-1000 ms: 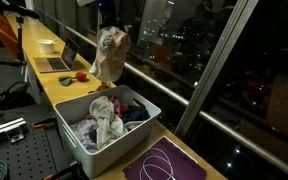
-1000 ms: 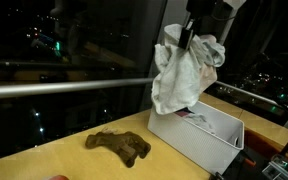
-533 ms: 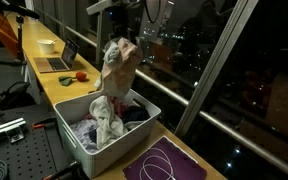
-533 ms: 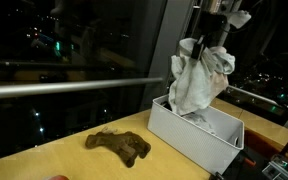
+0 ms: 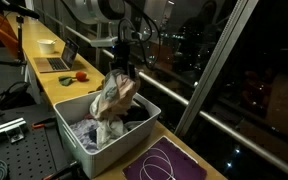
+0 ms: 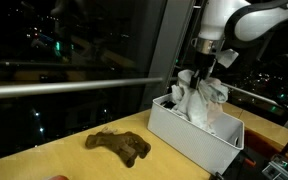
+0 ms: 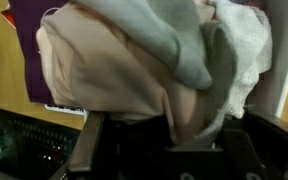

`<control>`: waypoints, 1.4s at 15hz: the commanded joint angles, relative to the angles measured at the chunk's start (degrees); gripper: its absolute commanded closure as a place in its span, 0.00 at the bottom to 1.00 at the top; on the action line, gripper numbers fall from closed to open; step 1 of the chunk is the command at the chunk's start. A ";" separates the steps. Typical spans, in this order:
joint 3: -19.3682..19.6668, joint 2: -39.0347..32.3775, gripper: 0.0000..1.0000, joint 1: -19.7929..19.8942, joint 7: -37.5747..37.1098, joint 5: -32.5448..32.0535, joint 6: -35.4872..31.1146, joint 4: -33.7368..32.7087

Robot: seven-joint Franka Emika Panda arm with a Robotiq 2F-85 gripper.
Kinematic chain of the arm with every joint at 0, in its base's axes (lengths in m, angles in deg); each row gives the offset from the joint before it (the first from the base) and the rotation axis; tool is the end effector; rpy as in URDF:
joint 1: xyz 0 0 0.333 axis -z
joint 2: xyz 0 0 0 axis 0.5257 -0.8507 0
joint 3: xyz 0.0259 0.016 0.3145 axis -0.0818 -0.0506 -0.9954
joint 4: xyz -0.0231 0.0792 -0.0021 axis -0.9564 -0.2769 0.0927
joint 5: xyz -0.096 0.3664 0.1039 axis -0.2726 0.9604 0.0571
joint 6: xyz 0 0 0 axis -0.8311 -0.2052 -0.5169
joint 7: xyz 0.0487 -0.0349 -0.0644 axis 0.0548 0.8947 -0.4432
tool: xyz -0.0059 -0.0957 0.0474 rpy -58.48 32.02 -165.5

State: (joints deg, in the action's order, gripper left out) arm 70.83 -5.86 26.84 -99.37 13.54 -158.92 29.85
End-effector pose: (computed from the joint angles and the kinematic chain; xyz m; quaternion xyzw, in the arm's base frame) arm 0.5821 0.0707 0.3564 0.9826 0.0983 0.0051 0.1577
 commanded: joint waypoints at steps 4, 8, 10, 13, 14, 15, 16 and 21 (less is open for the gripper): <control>0.23 -0.50 0.39 -0.82 2.20 2.11 -1.18 1.07; -1.28 0.57 0.10 -3.81 0.43 0.77 1.16 -0.81; -2.54 -0.30 0.00 -6.10 -0.62 -0.11 2.24 -3.05; -4.40 -4.16 0.00 -9.65 -1.37 -1.53 3.83 -8.60; -4.84 -5.51 0.00 -10.68 -1.33 -2.02 4.27 -10.46; -5.22 -7.43 0.00 -11.83 -1.30 -2.64 4.51 -12.69; -5.39 -9.39 0.00 -12.86 -1.10 -3.33 4.60 -14.75; -4.63 -21.67 0.00 -16.85 2.28 -4.90 4.27 -27.47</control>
State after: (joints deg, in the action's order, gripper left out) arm 65.66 -19.10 11.64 -99.87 9.65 -156.18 12.23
